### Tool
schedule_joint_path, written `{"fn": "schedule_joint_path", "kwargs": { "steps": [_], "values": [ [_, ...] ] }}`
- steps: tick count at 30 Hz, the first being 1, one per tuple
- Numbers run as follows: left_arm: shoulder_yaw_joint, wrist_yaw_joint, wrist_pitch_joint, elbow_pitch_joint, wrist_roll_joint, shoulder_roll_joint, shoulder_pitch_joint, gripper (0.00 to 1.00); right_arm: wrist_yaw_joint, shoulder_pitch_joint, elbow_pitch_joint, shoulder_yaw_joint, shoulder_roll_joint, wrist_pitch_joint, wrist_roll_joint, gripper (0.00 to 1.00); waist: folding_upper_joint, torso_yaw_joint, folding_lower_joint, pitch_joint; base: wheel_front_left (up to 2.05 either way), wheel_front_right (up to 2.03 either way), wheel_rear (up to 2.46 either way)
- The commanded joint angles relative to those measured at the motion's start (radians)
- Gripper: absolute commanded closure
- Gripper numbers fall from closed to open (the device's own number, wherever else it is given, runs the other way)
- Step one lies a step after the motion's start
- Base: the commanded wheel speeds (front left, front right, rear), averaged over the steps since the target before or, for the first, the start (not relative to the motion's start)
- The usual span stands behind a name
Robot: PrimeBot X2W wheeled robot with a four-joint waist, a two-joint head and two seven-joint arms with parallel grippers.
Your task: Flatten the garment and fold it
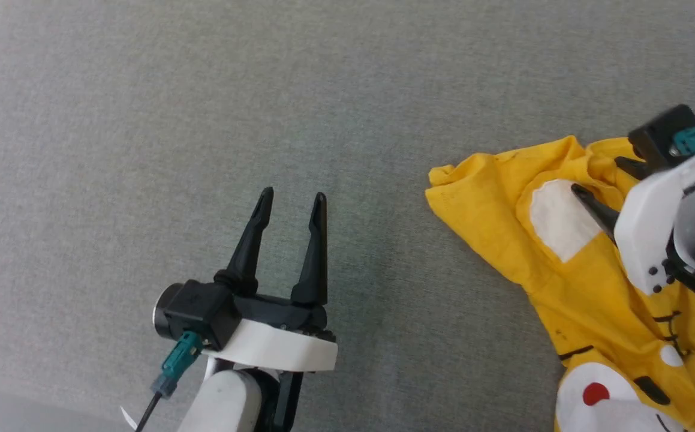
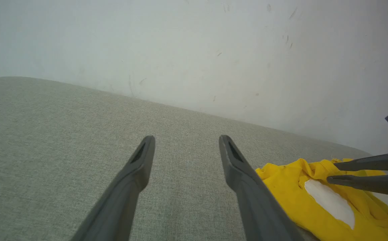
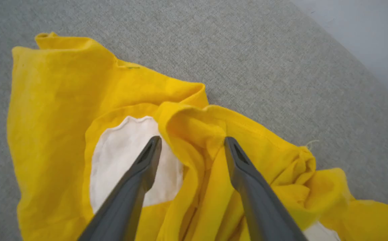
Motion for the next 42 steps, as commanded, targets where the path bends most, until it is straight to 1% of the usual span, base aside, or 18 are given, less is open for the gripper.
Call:
{"fn": "schedule_joint_path", "kwargs": {
  "steps": [1,2,3,6,9,12,15,17,19,21,22,24,26,28,31,36,39,42],
  "values": [
    [-0.007,0.005,-0.005,-0.002,-0.007,-0.001,-0.017,0.00,-0.001,-0.030,0.030,0.017,0.003,-0.011,-0.008,0.51,0.0000,0.034,-0.0001,0.030,0.00,0.00,0.00],
    [-0.011,0.008,-0.005,-0.002,-0.010,-0.001,-0.020,0.00,-0.001,-0.045,0.056,0.022,0.006,-0.016,-0.011,0.89,0.0000,0.040,-0.0001,0.036,0.00,0.00,0.00],
    [-0.016,0.010,-0.005,-0.002,-0.013,-0.001,-0.023,0.00,-0.001,-0.057,0.079,0.031,0.004,-0.017,-0.016,1.00,0.0000,0.046,-0.0001,0.041,0.00,0.00,0.00],
    [-0.030,0.019,-0.005,-0.002,-0.024,-0.001,-0.035,0.00,-0.001,-0.094,0.128,0.051,-0.006,-0.022,-0.020,1.00,0.0000,0.062,-0.0001,0.051,0.00,0.00,0.00],
    [-0.040,0.024,-0.005,0.001,-0.031,-0.001,-0.044,0.00,-0.001,-0.159,0.142,0.061,-0.025,-0.045,-0.022,1.00,0.0000,0.072,-0.0001,0.055,0.00,0.00,0.00],
    [-0.046,0.029,-0.005,0.002,-0.032,-0.001,-0.052,0.00,-0.001,-0.251,0.148,0.053,-0.038,-0.107,-0.053,1.00,0.0000,0.081,-0.0001,0.060,0.00,0.00,0.00],
    [-0.054,0.032,-0.005,0.003,-0.035,-0.001,-0.062,0.00,-0.001,-0.327,0.180,0.051,-0.037,-0.183,-0.096,1.00,0.0000,0.091,-0.0001,0.066,0.00,0.00,0.00],
    [-0.059,0.034,-0.005,0.004,-0.037,-0.001,-0.068,0.00,-0.001,-0.357,0.220,0.057,-0.031,-0.237,-0.126,1.00,0.0000,0.096,-0.0001,0.071,0.00,0.00,0.00],
    [-0.066,0.038,-0.005,0.007,-0.040,-0.001,-0.073,0.00,-0.001,-0.359,0.281,0.068,-0.021,-0.259,-0.144,1.00,0.0000,0.101,-0.0001,0.073,0.00,0.00,0.00],
    [-0.075,0.043,-0.005,0.010,-0.045,-0.001,-0.078,0.00,-0.001,-0.355,0.338,0.081,-0.011,-0.265,-0.146,0.32,0.0000,0.103,-0.0001,0.076,0.00,0.00,0.00],
    [-0.078,0.045,-0.005,0.012,-0.047,-0.001,-0.081,0.00,-0.001,-0.355,0.365,0.079,-0.007,-0.267,-0.151,0.00,0.0000,0.103,-0.0001,0.077,0.00,0.00,0.00],
    [-0.083,0.048,-0.005,0.016,-0.050,-0.001,-0.086,0.00,-0.001,-0.356,0.406,0.080,0.000,-0.261,-0.157,0.00,0.0000,0.101,-0.0001,0.076,0.00,0.00,0.00],
    [-0.084,0.050,-0.005,0.022,-0.051,-0.001,-0.089,0.00,-0.001,-0.364,0.416,0.076,0.008,-0.275,-0.158,0.00,0.0000,0.096,-0.0001,0.069,0.00,0.00,0.00],
    [-0.082,0.051,-0.005,0.026,-0.049,-0.001,-0.089,0.00,-0.001,-0.369,0.415,0.073,0.013,-0.283,-0.156,0.00,0.0000,0.090,-0.0001,0.063,0.00,0.00,0.00],
    [-0.069,0.051,-0.005,0.036,-0.037,-0.001,-0.081,0.00,-0.001,-0.368,0.384,0.053,0.041,-0.309,-0.131,0.00,0.0000,0.069,-0.0001,0.032,0.00,0.00,0.00],
    [-0.028,0.052,-0.005,0.033,-0.013,-0.001,-0.041,0.00,-0.001,-0.281,0.253,-0.016,0.091,-0.352,-0.082,0.00,0.0000,0.027,-0.0001,-0.045,0.00,0.00,0.00],
    [-0.004,0.048,-0.005,0.023,0.003,-0.001,-0.011,0.00,-0.001,-0.162,0.136,-0.115,0.128,-0.395,-0.089,0.00,0.0000,0.005,-0.0001,-0.082,0.00,0.00,0.00],
    [0.018,0.041,-0.005,0.014,0.015,0.002,0.021,0.00,-0.001,0.004,0.002,-0.249,0.202,-0.440,-0.134,0.00,0.0000,-0.017,-0.0001,-0.106,0.00,0.00,0.00]
  ]
}}
